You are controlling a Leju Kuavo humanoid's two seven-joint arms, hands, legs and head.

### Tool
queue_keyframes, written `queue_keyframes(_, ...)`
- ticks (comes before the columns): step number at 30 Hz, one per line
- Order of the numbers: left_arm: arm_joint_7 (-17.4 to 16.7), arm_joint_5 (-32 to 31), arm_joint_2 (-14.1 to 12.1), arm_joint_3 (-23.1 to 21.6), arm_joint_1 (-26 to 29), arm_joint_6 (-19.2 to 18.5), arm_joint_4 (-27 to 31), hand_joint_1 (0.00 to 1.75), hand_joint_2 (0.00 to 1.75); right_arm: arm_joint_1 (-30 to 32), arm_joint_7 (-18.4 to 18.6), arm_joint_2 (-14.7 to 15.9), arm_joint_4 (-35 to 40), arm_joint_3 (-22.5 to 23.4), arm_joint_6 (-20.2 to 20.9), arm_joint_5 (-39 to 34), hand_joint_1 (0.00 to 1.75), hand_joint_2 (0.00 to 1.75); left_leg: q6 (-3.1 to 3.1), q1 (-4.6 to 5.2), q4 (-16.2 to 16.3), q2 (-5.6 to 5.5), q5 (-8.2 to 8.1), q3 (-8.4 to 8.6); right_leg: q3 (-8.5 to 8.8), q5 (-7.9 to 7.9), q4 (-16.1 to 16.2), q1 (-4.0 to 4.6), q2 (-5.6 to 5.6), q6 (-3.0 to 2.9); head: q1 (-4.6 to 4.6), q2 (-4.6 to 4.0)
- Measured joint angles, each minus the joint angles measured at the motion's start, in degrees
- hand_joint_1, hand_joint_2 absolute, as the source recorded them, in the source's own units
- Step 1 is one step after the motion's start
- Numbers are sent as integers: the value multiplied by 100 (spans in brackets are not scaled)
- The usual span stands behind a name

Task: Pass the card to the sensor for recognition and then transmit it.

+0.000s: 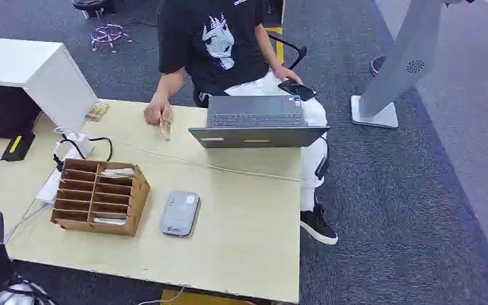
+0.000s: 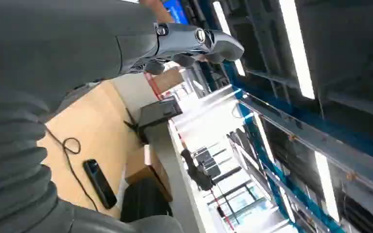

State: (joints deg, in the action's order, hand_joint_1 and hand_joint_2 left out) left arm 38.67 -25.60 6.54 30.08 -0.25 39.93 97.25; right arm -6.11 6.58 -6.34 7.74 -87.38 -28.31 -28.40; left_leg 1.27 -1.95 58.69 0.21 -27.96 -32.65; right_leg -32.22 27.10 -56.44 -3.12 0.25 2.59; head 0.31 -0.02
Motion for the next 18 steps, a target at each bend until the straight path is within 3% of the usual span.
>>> queue_keyframes(9, -636, -1813, -503, -269, -1203, 0, -1320, 0, 175, -73, -22, 22, 4, 0, 140, 31, 0, 0, -3, 0, 1, 5, 7, 0, 0, -6, -1, 0, 5, 1, 0, 0)
queue_keyframes(18, -883, -2187, -733, -341, -1905, 7, -2306, 0, 175, -103, -28, 44, 11, 2, 155, -78, 0, 0, -3, 0, 1, 5, 6, -2, -2, -5, -1, 0, 5, 1, 0, 0)
